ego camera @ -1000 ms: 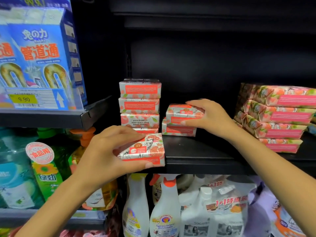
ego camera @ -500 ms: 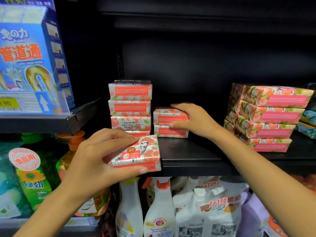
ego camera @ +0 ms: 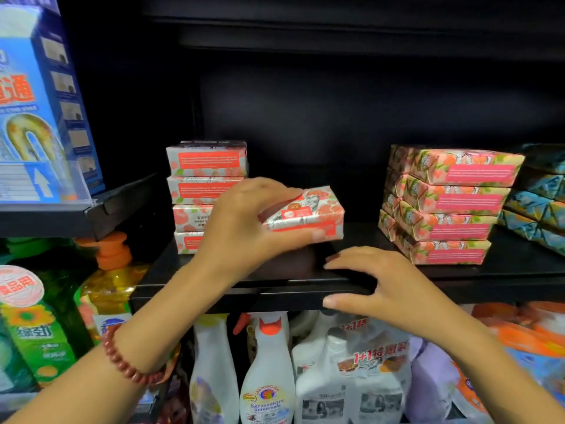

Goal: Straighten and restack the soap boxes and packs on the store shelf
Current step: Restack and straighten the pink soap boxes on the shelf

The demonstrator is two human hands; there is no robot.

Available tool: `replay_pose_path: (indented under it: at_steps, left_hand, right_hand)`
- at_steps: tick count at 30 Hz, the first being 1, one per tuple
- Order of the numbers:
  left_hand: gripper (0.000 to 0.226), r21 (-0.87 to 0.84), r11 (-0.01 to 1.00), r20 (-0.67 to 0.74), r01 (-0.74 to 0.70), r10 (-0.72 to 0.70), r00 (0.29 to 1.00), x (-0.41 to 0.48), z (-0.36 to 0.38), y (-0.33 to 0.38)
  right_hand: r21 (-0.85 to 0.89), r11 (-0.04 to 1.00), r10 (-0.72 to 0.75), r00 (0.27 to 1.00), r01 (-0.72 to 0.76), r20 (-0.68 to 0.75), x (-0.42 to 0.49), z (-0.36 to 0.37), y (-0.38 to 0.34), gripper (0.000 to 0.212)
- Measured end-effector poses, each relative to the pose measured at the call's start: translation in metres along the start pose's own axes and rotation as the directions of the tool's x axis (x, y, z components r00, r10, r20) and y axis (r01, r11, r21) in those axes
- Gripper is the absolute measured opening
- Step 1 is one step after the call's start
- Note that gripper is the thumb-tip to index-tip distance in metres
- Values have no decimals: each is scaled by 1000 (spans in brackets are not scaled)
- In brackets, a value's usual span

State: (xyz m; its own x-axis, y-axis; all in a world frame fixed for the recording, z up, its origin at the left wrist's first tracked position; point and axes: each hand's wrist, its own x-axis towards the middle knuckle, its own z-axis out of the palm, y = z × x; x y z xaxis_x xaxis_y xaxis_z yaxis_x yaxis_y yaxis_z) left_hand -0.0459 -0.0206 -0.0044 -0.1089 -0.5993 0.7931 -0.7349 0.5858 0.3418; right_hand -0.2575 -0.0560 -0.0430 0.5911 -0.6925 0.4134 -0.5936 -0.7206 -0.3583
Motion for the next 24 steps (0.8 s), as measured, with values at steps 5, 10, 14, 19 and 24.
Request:
replay_pose_path:
  at_steps: [5, 10, 14, 19, 24]
  left_hand:
    - [64, 80, 996, 28, -30, 28, 999, 33, 23, -2]
    - [57, 202, 977, 27, -70, 66, 997, 56, 35, -11]
    - [51, 274, 959, 110, -76, 48, 993, 70, 39, -20]
    - [47, 282, 959, 178, -7, -45, 983, 76, 38, -25]
    - [34, 346, 934, 105, -92, 58, 993, 62, 31, -25]
  right_hand:
    - [-62, 998, -16, 1000, 15, -13, -5, 5, 5, 51]
    - [-56, 998, -9, 1000, 8, -18, -6, 7, 8, 52]
    - [-55, 998, -11, 1000, 10, -9, -6, 7, 9, 52]
    - [-63, 998, -11, 1000, 10, -5, -7, 6, 9, 52]
    - [-57, 998, -5, 1000, 4, -10, -6, 6, 9, 52]
